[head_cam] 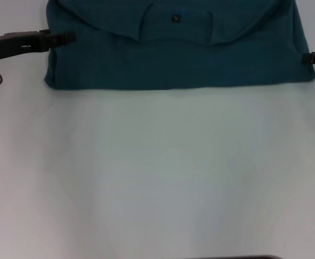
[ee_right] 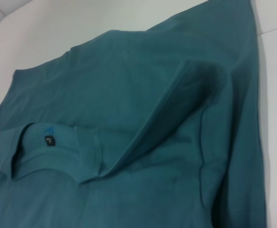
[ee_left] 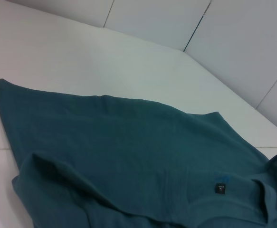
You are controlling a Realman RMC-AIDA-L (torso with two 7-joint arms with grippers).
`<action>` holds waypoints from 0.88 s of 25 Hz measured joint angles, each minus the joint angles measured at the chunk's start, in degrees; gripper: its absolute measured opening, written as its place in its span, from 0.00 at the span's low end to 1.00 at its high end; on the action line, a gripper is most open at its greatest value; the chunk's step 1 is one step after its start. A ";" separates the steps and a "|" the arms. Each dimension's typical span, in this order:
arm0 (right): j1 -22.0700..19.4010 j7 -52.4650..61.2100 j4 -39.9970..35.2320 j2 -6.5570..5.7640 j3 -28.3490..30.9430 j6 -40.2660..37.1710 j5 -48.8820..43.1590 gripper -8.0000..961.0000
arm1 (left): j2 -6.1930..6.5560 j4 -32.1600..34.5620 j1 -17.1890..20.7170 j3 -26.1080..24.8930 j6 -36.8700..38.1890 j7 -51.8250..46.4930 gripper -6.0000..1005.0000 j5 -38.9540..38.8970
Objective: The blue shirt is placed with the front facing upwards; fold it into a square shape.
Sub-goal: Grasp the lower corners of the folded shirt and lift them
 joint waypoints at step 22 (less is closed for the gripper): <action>2.05 -0.53 1.55 2.41 -2.26 6.17 0.17 0.55 | 0.06 0.44 -0.09 0.01 -1.00 0.08 0.76 -0.03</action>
